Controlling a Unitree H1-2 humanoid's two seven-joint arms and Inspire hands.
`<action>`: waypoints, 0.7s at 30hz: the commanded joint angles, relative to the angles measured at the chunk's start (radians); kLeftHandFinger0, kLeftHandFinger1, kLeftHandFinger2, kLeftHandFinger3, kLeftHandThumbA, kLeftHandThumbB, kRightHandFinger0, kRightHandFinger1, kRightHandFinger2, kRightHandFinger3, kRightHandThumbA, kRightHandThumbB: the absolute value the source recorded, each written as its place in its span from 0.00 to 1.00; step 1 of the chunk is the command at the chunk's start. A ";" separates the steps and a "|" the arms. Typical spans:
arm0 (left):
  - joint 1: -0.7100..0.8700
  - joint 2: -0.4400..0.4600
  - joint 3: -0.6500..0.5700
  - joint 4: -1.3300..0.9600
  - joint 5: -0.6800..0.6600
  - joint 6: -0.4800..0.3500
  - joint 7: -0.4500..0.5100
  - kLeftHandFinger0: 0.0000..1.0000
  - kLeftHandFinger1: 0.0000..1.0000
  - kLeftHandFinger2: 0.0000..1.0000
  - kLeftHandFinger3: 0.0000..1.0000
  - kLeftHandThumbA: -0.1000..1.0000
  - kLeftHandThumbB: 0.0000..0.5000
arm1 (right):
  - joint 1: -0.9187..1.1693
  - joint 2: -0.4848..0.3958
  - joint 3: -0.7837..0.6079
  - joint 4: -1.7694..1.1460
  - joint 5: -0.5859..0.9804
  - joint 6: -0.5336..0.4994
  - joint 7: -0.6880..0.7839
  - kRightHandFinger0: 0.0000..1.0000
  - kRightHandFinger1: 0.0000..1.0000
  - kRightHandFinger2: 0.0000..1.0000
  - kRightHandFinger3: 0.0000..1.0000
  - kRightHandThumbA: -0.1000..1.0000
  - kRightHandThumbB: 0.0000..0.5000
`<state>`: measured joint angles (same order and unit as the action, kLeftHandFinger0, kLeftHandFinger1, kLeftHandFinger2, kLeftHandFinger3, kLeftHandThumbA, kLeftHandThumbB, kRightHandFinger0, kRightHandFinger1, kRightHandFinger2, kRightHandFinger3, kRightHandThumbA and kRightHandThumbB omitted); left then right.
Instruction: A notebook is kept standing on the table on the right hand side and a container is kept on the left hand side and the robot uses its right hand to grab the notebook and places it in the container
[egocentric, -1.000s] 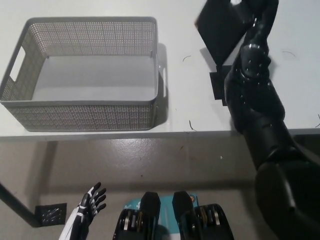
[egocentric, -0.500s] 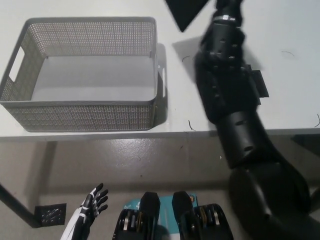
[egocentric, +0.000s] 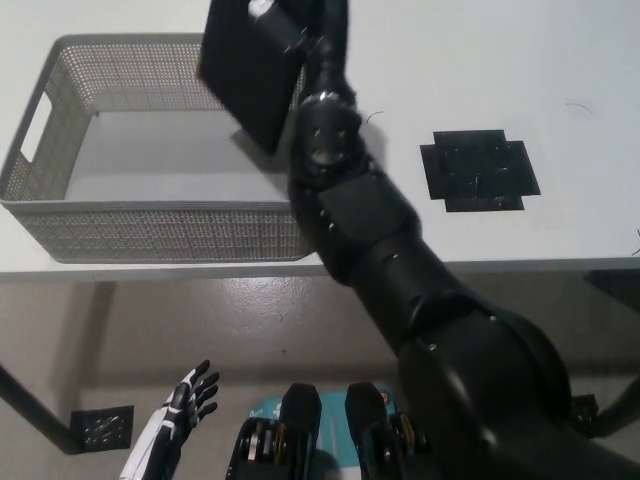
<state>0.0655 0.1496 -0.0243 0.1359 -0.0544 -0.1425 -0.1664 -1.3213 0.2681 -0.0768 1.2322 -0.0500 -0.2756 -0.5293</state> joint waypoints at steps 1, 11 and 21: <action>-0.004 0.015 -0.010 -0.025 0.019 -0.024 -0.010 1.00 1.00 1.00 1.00 1.00 0.40 | -0.087 -0.004 0.048 0.004 -0.006 -0.063 0.151 0.51 0.66 1.00 1.00 0.53 0.55; -0.005 0.026 -0.023 -0.018 0.037 -0.044 -0.014 1.00 1.00 1.00 1.00 1.00 0.40 | -0.072 -0.077 0.102 0.005 0.008 -0.051 0.417 1.00 1.00 1.00 1.00 0.94 1.00; -0.005 0.026 -0.030 -0.021 0.037 -0.023 -0.010 1.00 1.00 1.00 1.00 1.00 0.42 | -0.118 -0.137 0.088 -0.153 0.012 -0.015 0.404 1.00 1.00 1.00 1.00 1.00 1.00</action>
<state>0.0655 0.1597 -0.0523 0.1361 -0.0312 -0.1429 -0.1667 -1.3294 0.1613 0.0099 1.1711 -0.0482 -0.2763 -0.1685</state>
